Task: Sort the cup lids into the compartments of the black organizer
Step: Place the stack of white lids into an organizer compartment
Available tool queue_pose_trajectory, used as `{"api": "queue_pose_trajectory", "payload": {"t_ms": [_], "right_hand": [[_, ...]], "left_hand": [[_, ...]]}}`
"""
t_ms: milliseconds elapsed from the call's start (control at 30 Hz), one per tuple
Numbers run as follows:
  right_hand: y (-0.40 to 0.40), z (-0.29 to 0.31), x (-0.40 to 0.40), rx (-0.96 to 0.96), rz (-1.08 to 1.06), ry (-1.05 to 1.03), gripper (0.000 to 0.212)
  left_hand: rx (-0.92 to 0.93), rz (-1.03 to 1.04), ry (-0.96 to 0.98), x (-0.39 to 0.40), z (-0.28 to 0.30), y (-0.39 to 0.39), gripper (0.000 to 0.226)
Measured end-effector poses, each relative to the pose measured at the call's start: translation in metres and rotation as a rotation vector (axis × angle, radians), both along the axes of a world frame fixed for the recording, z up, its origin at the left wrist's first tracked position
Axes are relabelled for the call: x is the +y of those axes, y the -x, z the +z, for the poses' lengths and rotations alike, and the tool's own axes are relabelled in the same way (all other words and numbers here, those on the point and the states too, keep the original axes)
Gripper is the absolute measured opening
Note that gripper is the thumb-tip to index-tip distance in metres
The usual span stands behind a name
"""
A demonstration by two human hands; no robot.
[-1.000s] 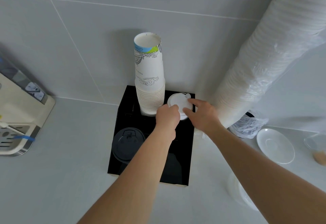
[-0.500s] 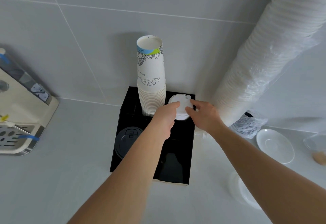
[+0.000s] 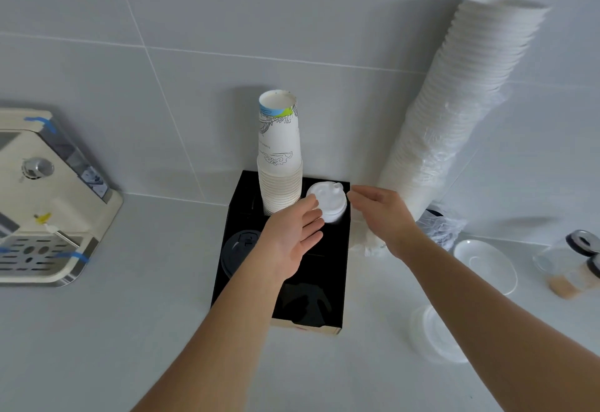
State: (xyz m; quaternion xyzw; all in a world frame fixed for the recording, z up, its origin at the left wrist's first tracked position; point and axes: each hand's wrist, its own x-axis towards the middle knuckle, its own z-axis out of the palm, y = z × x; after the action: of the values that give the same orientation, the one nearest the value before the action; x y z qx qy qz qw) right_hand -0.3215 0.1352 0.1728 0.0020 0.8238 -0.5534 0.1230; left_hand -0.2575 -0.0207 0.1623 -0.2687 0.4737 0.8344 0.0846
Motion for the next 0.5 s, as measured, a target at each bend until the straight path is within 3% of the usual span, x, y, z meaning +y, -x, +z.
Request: {"api": "queue_pose_trajectory", "payload": {"t_ms": [100, 200, 300, 400, 500], "right_hand": [[-0.015, 0.005, 0.01, -0.029, -0.035, 0.123, 0.015], [-0.034, 0.012, 0.019, -0.076, -0.057, 0.225, 0.023], [-0.047, 0.013, 0.031, -0.122, -0.041, 0.305, 0.01], [-0.061, 0.01, 0.044, -0.158, -0.044, 0.368, 0.038], [-0.078, 0.007, 0.058, -0.194, -0.062, 0.452, 0.04]], "left_hand": [[0.026, -0.004, -0.034, 0.003, 0.005, -0.023, 0.026], [0.05, -0.005, -0.05, 0.007, 0.009, -0.045, 0.027], [0.063, -0.021, -0.046, 0.013, 0.01, -0.064, 0.031], [0.084, -0.026, -0.033, 0.019, 0.006, -0.083, 0.028], [0.103, -0.04, -0.01, 0.025, 0.002, -0.1, 0.025]]}}
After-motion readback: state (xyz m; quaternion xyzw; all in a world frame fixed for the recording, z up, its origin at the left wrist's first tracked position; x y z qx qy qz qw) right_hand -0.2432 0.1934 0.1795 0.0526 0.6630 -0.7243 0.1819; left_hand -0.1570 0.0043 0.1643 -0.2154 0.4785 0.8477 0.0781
